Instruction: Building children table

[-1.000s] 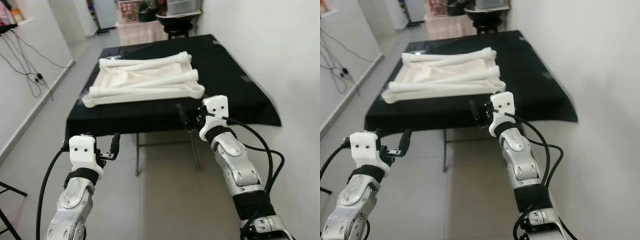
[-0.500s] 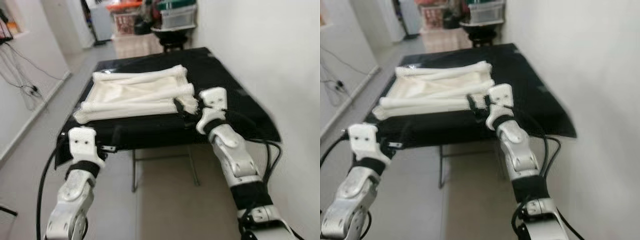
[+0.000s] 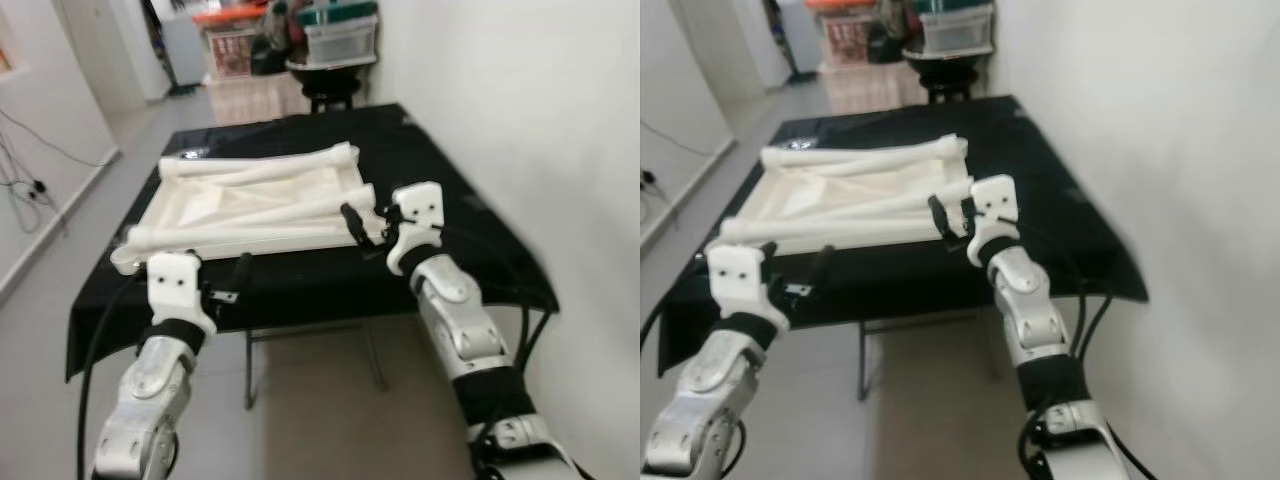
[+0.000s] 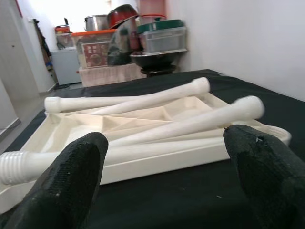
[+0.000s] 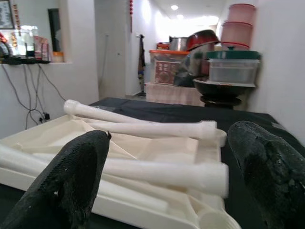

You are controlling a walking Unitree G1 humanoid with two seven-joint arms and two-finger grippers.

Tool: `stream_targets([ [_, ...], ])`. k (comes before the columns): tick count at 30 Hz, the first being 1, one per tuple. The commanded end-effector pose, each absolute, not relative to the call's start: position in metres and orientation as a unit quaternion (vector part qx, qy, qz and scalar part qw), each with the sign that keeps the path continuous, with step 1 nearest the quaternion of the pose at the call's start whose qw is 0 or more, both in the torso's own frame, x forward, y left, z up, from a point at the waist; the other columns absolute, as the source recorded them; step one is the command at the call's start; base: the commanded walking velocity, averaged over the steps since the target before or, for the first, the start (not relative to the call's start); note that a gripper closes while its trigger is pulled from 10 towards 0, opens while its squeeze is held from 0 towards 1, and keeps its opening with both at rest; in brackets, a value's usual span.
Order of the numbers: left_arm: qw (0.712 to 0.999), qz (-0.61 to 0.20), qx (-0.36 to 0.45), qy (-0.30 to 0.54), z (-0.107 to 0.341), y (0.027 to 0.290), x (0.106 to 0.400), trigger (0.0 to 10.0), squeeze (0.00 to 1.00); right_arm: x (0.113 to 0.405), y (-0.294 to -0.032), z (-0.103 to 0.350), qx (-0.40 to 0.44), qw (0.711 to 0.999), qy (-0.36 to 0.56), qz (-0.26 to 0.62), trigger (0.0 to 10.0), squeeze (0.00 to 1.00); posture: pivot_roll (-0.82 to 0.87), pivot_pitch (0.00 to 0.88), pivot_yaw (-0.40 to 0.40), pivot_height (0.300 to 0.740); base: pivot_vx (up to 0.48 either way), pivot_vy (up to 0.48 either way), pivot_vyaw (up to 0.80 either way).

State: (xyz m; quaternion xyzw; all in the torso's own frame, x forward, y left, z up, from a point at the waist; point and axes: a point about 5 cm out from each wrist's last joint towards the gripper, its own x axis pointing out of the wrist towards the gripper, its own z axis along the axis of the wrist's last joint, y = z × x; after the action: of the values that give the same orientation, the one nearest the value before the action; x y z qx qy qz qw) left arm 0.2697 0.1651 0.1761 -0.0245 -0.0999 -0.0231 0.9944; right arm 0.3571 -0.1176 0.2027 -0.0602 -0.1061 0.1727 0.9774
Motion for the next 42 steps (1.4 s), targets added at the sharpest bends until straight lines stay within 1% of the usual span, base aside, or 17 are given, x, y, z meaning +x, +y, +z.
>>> stream_targets([
  [1, 0.996, -0.006, -0.013, -0.085, 0.171, 0.174, 0.270, 10.0, 0.00, 0.357, -0.107, 0.204, -0.060, 0.973, -0.111, 0.192, 10.0, 0.00, -0.09, 0.000, 0.043, 0.740, 0.285, 0.000, 0.00],
  [7, 0.996, -0.004, -0.014, -0.093, 0.177, 0.175, 0.270, 10.0, 0.00, 0.360, -0.109, 0.213, -0.067, 0.970, -0.119, 0.202, 10.0, 0.00, -0.10, 0.002, 0.046, 0.740, 0.289, 0.000, 0.00],
  [11, 0.996, -0.004, -0.016, -0.093, 0.177, 0.174, 0.271, 10.0, 0.00, 0.361, -0.111, 0.213, -0.060, 0.972, -0.113, 0.199, 10.0, 0.00, -0.10, 0.004, 0.043, 0.740, 0.289, 0.000, 0.00],
  [20, 0.996, -0.005, -0.023, -0.089, 0.174, 0.170, 0.271, 10.0, 0.00, 0.359, -0.107, 0.209, -0.048, 0.970, -0.099, 0.218, 10.0, 0.00, -0.12, 0.005, 0.039, 0.740, 0.290, 0.000, 0.00],
  [26, 0.996, -0.005, -0.026, -0.088, 0.174, 0.171, 0.272, 10.0, 0.00, 0.357, -0.103, 0.208, -0.051, 0.967, -0.100, 0.227, 10.0, 0.00, -0.14, 0.005, 0.059, 0.740, 0.289, 0.000, 0.00],
  [31, 0.996, -0.007, -0.025, -0.088, 0.175, 0.170, 0.274, 10.0, 0.00, 0.356, -0.104, 0.209, -0.053, 0.967, -0.102, 0.228, 10.0, 0.00, -0.13, 0.003, 0.063, 0.740, 0.286, 0.000, 0.00],
  [37, 0.995, -0.012, -0.025, -0.092, 0.179, 0.168, 0.275, 10.0, 0.00, 0.358, -0.111, 0.224, -0.059, 0.959, -0.122, 0.249, 10.0, 0.00, -0.11, 0.000, 0.070, 0.740, 0.261, 0.000, 0.00],
  [42, 0.995, -0.012, -0.024, -0.094, 0.180, 0.167, 0.274, 10.0, 0.00, 0.362, -0.116, 0.243, -0.086, 0.947, -0.139, 0.277, 10.0, 0.00, -0.10, 0.000, 0.057, 0.740, 0.259, 0.000, 0.00],
])
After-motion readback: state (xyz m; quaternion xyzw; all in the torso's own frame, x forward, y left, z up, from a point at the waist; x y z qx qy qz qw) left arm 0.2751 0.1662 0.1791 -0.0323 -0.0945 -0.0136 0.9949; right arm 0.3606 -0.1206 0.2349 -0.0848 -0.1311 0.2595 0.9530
